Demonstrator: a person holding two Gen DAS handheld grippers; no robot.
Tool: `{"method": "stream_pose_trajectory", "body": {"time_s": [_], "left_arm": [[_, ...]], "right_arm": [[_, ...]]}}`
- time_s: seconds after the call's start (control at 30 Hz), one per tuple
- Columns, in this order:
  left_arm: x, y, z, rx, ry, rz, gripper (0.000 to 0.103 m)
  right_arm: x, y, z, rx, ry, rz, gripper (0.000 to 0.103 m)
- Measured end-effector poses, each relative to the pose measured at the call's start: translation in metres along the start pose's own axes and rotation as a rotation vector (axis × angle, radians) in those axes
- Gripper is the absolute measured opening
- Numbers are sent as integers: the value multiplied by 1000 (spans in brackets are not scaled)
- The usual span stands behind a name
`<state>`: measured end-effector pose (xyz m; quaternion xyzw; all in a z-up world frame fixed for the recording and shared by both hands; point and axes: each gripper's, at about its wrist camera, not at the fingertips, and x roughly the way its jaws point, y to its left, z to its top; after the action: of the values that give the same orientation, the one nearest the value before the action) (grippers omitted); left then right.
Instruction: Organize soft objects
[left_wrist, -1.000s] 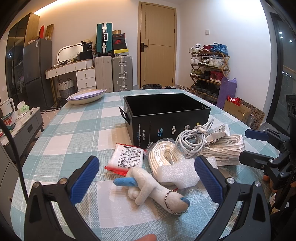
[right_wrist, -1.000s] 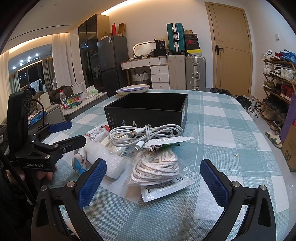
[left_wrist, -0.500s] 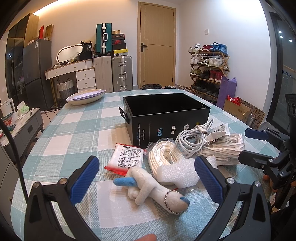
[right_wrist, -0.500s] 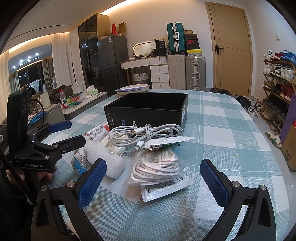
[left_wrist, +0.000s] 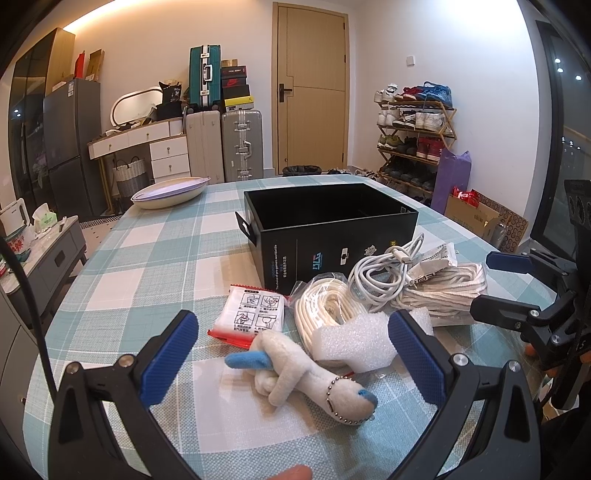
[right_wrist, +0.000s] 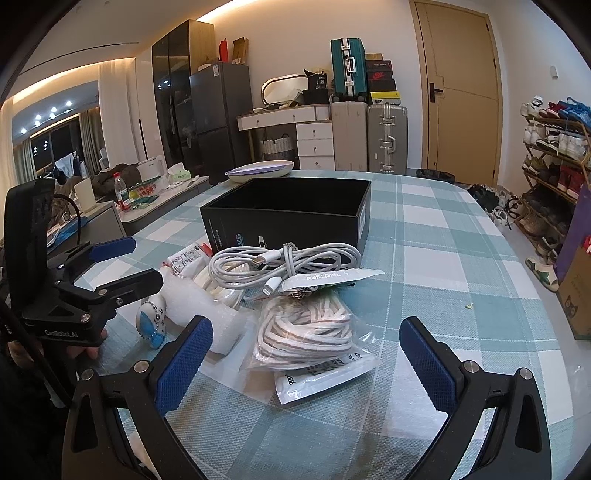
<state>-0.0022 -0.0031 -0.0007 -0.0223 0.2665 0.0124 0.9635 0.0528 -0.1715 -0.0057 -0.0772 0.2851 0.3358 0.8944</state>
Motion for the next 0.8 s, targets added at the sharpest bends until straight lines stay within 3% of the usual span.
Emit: {"method": "stream_pose_trajectory", "body": {"time_s": [0.33, 0.63, 0.8], "left_arm": [[-9, 5, 0, 17, 33, -39, 103], [0, 17, -3, -25, 116, -110, 102], [4, 8, -6, 13, 132, -102, 101]], "right_arm": [[1, 0, 7, -16, 26, -8, 103], [15, -4, 7, 12, 89, 21, 103], [17, -3, 7, 5, 99, 14, 100]]}}
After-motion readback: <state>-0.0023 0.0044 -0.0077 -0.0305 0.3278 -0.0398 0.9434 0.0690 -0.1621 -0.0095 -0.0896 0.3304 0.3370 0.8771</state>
